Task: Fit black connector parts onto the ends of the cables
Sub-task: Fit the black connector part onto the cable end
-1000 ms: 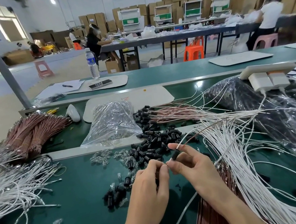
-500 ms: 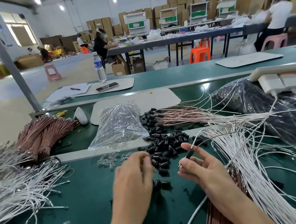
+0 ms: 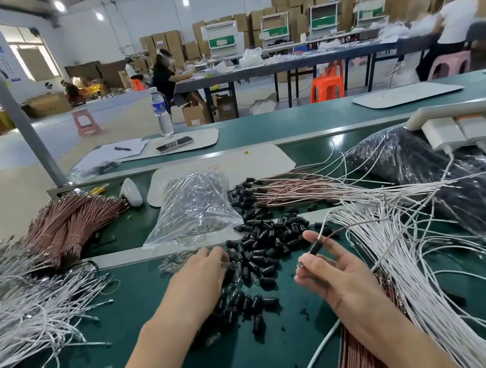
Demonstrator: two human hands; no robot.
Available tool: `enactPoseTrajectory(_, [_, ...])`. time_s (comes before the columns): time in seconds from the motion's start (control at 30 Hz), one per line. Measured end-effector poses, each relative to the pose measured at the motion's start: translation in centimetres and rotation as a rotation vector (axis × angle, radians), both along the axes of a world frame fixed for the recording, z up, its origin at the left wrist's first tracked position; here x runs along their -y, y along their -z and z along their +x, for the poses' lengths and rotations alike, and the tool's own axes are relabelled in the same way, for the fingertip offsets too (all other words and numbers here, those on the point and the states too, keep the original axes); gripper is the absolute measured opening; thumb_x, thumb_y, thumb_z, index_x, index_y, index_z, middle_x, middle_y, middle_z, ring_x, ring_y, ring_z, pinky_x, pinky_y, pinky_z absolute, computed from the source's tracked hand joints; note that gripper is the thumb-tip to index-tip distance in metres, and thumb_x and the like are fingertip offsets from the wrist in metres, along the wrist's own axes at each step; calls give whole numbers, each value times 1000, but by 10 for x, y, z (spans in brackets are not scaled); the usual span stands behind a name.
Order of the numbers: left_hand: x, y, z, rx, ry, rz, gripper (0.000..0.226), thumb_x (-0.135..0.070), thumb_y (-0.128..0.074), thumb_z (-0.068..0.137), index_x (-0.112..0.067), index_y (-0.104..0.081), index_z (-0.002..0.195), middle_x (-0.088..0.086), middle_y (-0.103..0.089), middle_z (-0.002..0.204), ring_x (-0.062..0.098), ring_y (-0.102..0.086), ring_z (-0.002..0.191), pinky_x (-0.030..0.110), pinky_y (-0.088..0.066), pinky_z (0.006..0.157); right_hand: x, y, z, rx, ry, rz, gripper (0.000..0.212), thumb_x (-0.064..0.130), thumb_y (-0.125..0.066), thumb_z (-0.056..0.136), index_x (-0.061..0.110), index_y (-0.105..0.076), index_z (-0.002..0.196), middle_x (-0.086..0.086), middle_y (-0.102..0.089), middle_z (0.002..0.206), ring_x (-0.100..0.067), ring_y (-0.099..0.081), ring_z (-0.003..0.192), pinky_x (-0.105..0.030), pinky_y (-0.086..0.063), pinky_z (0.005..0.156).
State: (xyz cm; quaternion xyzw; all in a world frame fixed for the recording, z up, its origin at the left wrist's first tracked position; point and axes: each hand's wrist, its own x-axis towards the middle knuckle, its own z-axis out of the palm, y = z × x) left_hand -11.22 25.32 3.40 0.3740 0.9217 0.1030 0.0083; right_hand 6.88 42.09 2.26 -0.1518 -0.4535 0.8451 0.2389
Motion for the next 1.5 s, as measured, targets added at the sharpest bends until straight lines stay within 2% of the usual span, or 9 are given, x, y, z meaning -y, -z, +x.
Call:
enactPoseTrajectory(0.1, [1, 2, 0, -17, 20, 20, 24, -28, -44, 107, -25, -51, 130, -4, -54, 126, 15, -59, 105, 34, -52, 88, -3, 0, 1, -30, -10, -71, 50, 3, -72, 76, 11, -66, 125, -13, -71, 82, -23, -71, 73, -28, -61, 67])
enactPoseTrajectory(0.2, [6, -2, 6, -128, 9, 58, 25, -32, -40, 107, -25, -52, 128, -10, -52, 123, 11, -61, 95, 25, -49, 72, -3, 0, 2, -43, -14, -103, 50, 3, -72, 77, 10, -66, 125, -13, -71, 81, -22, -72, 73, -28, -62, 67])
enactPoseTrajectory(0.27, [7, -4, 15, -159, -16, 222, 22, -34, -42, 106, -26, -57, 121, -14, -51, 113, 5, -59, 86, 18, -43, 65, -3, 0, 1, -41, -15, -109, 50, 3, -72, 77, 11, -66, 126, -13, -71, 82, -22, -72, 73, -28, -62, 67])
enactPoseTrajectory(0.4, [-11, -6, 64, 213, 41, 814, 12, -32, -49, 102, -35, -60, 106, -16, -58, 97, 2, -60, 82, 11, -47, 68, -1, -1, -1, -31, 1, -107, 51, 4, -73, 77, 12, -65, 127, -13, -71, 83, -22, -72, 74, -28, -61, 67])
enactPoseTrajectory(0.47, [-26, 3, 91, 313, 89, 895, 14, -38, -48, 101, -43, -57, 111, -17, -61, 97, 4, -62, 84, 14, -49, 71, -1, -2, -1, -36, 9, -104, 51, 5, -73, 77, 11, -64, 127, -12, -71, 83, -21, -72, 74, -28, -61, 69])
enactPoseTrajectory(0.57, [-41, 19, 112, 334, 83, 968, 22, -47, -42, 101, -46, -52, 121, -20, -59, 102, 8, -62, 93, 18, -48, 79, -1, -2, 1, -45, -2, -119, 48, 4, -73, 79, 12, -64, 126, -13, -70, 85, -21, -71, 75, -28, -61, 70])
enactPoseTrajectory(0.73, [-42, 22, 116, 226, 88, 1003, 17, -42, -48, 100, -47, -54, 115, -22, -55, 106, 6, -60, 104, 12, -45, 83, 2, -6, 1, -56, -1, -139, 48, 5, -72, 76, 10, -63, 123, -11, -69, 83, -19, -71, 74, -28, -62, 69])
enactPoseTrajectory(1.27, [-40, 21, 118, 220, 122, 975, 25, -31, -52, 102, -29, -67, 122, -18, -60, 106, 8, -65, 101, 12, -47, 81, 9, -9, -1, -66, 22, -140, 44, 8, -77, 74, 13, -69, 117, -20, -70, 91, -25, -73, 79, -28, -61, 69])
enactPoseTrajectory(1.5, [-40, 22, 118, 214, 125, 992, 25, -33, -53, 103, -32, -66, 124, -17, -57, 105, 12, -64, 96, 17, -50, 76, 12, -9, 0, -73, 27, -158, 42, 8, -76, 75, 13, -69, 115, -21, -67, 93, -26, -73, 80, -28, -61, 70])
